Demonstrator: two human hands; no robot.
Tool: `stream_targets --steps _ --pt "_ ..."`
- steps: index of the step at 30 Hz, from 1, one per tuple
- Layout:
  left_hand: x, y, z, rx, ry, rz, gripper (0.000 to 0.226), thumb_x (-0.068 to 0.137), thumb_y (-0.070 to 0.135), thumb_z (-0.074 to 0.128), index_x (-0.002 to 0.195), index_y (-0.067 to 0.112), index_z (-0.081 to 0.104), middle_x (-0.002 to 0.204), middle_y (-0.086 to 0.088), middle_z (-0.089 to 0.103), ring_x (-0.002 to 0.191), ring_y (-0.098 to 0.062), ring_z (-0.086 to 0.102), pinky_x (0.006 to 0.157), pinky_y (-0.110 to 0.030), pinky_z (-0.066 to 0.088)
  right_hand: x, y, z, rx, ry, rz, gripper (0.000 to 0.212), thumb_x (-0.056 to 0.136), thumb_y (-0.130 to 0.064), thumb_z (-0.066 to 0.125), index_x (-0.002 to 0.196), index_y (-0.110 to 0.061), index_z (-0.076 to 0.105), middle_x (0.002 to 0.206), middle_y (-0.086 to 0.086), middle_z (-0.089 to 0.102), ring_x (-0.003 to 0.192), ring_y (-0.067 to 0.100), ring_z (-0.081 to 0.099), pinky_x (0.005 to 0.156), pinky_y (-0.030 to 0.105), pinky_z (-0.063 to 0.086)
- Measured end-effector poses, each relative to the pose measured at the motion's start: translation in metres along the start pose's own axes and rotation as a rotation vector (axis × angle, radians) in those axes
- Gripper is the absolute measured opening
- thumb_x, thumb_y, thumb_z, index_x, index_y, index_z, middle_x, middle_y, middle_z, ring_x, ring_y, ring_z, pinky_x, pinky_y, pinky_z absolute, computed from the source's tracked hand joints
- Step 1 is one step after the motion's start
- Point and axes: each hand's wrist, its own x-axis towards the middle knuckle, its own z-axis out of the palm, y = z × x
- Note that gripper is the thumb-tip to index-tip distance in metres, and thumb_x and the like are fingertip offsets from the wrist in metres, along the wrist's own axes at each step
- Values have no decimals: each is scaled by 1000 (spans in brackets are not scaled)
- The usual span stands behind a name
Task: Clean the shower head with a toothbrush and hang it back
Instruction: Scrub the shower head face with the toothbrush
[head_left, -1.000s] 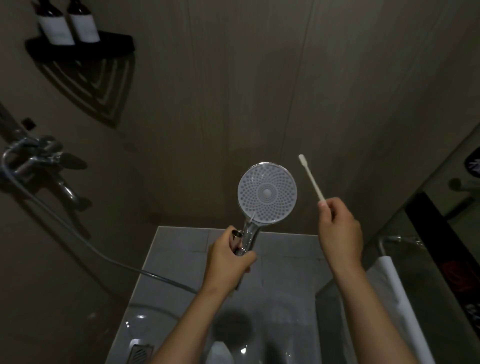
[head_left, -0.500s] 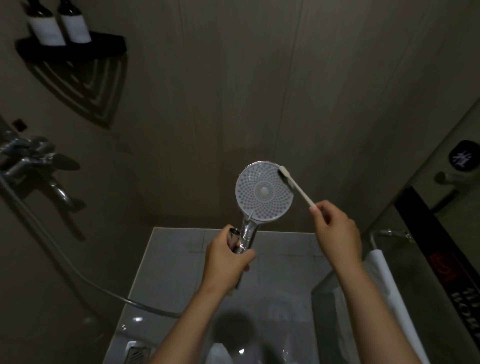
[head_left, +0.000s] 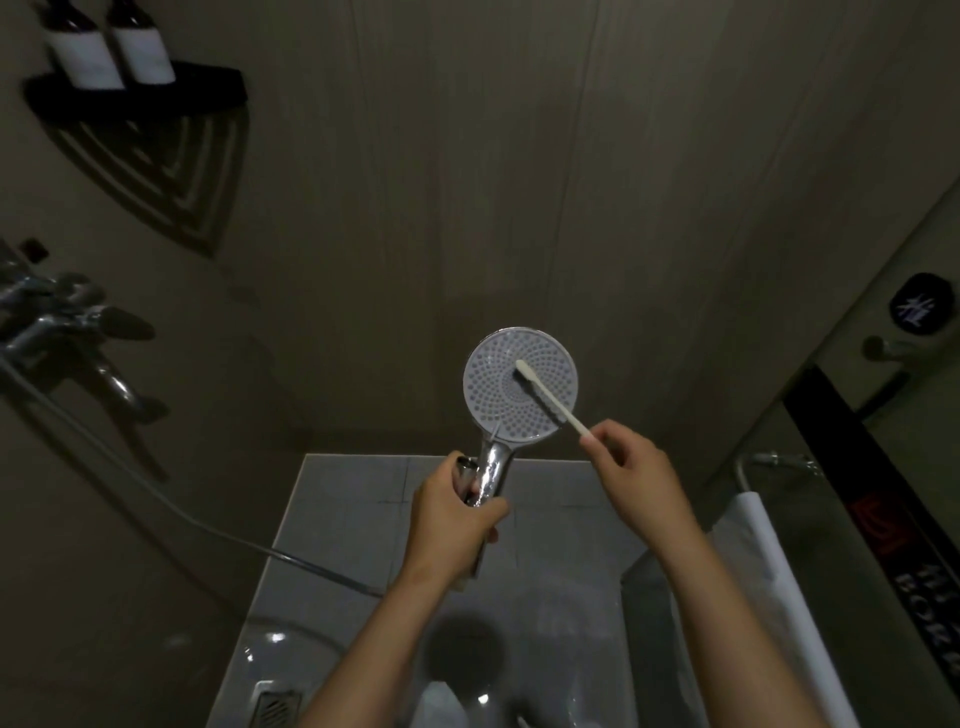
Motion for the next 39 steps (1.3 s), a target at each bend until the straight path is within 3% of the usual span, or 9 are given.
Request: stream_targets --steps 5,10,14,19,23,29,35,39 --pt "2 -1 -3 -6 18 7 28 69 -3 71 71 11 46 66 -12 52 52 -20 52 48 -31 51 3 4 -6 -137 161 85 20 94 -33 50 82 -19 57 59 -3 54 66 26 55 57 33 36" --pt "4 -2 -4 9 4 -25 29 71 3 72 91 0 52 77 -20 59 49 -14 57 50 -32 51 3 5 -2 -137 218 126 22 95 -34 49 84 -17 57 64 0 55 69 29 55 60 34 38" --pt "0 -1 -3 -17 -3 -36 25 72 2 71 84 9 51 70 -12 57 50 -15 55 50 -29 50 6 11 -4 -63 295 161 21 95 -28 49 81 -15 56 68 4 54 75 32 56 61 32 35" --pt "5 -2 -3 -18 4 -43 24 71 2 70 83 8 50 68 -8 54 48 -17 56 52 -39 52 3 -2 2 119 70 -28 19 94 -23 54 76 -16 56 58 -4 47 55 3 42 56 29 35" --pt "4 -1 -3 -25 14 -41 24 70 2 71 83 4 50 70 -11 57 49 -16 57 52 -45 53 -1 -5 14 10 -15 -23 22 94 -27 52 74 -19 53 54 -4 48 49 4 43 52 29 34" --pt "6 -3 -5 -64 17 -54 30 71 2 72 94 6 53 73 -7 57 47 -11 55 51 -38 52 -2 -9 9 -113 116 57 21 96 -28 48 78 -18 51 54 -3 49 50 8 45 47 26 30" --pt "8 -6 -5 -54 30 -52 26 69 3 73 80 10 50 68 -6 56 45 -12 55 51 -43 53 -1 -5 6 -147 209 128 21 97 -29 46 80 -19 51 56 -6 47 56 20 41 46 28 25" --pt "6 -4 -2 -69 31 -27 31 69 -1 71 70 13 44 59 1 51 43 -15 53 49 -41 50 -4 -6 7 7 246 85 19 97 -26 47 81 -18 53 59 -7 49 63 20 48 55 32 29"
